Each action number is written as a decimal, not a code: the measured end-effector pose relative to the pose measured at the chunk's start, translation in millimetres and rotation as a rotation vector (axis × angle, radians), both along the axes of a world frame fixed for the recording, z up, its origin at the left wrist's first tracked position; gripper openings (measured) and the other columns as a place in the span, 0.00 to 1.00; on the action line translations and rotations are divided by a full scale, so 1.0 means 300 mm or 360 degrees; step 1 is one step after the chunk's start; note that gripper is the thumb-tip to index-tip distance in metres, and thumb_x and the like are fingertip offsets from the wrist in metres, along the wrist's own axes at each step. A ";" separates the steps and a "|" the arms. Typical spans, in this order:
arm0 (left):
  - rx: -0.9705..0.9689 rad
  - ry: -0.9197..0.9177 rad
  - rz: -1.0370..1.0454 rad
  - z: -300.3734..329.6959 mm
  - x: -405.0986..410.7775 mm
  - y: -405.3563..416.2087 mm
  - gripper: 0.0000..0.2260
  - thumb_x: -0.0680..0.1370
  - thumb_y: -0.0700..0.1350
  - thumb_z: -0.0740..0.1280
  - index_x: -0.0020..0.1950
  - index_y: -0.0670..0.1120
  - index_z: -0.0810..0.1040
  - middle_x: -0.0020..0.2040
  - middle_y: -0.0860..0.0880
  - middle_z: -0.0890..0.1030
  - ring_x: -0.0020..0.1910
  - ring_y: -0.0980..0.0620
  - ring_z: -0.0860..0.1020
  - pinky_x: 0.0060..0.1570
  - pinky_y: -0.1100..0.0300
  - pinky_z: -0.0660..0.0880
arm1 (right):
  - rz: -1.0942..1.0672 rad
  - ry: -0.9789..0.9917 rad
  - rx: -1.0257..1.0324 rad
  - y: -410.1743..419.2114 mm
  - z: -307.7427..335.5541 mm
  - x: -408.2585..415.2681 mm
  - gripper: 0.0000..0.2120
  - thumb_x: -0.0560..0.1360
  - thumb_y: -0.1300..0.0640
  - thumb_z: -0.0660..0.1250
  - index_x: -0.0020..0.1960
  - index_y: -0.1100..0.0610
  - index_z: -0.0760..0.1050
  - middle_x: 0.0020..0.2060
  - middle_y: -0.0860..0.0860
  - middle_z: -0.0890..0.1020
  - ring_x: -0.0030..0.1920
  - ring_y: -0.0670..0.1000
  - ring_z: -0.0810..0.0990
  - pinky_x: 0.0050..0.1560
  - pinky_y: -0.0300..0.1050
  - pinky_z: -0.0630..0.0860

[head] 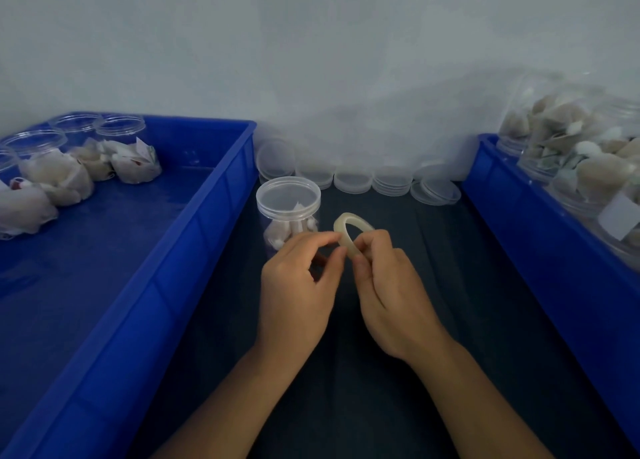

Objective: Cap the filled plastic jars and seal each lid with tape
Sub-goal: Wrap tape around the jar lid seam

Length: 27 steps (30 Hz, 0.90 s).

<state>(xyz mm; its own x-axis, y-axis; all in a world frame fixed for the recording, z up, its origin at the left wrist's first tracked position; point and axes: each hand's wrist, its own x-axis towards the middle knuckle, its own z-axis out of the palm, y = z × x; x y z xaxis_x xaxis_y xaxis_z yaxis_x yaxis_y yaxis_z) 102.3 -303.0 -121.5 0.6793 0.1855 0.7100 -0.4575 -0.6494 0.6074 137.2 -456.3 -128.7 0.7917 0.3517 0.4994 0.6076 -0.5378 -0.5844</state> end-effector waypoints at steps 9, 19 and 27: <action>-0.0159 0.0110 -0.0061 -0.005 0.013 0.012 0.05 0.80 0.43 0.74 0.56 0.47 0.86 0.48 0.57 0.85 0.49 0.60 0.84 0.50 0.70 0.78 | -0.0050 -0.0111 -0.0185 -0.014 0.024 -0.011 0.05 0.87 0.52 0.55 0.54 0.49 0.69 0.36 0.41 0.72 0.38 0.46 0.73 0.41 0.36 0.61; -0.0200 0.0176 -0.0131 -0.006 0.012 0.005 0.03 0.82 0.41 0.71 0.55 0.48 0.82 0.45 0.58 0.83 0.46 0.58 0.84 0.45 0.71 0.77 | -0.0072 -0.0136 -0.0236 -0.013 0.029 -0.016 0.06 0.86 0.50 0.54 0.55 0.48 0.68 0.37 0.41 0.73 0.40 0.46 0.73 0.41 0.34 0.63; -0.0150 0.0220 -0.0218 -0.008 0.010 0.000 0.04 0.83 0.42 0.69 0.56 0.50 0.78 0.45 0.58 0.81 0.44 0.56 0.83 0.42 0.69 0.78 | -0.0125 -0.0117 -0.0272 -0.011 0.016 -0.011 0.08 0.87 0.48 0.51 0.56 0.47 0.68 0.39 0.40 0.73 0.40 0.44 0.72 0.40 0.36 0.63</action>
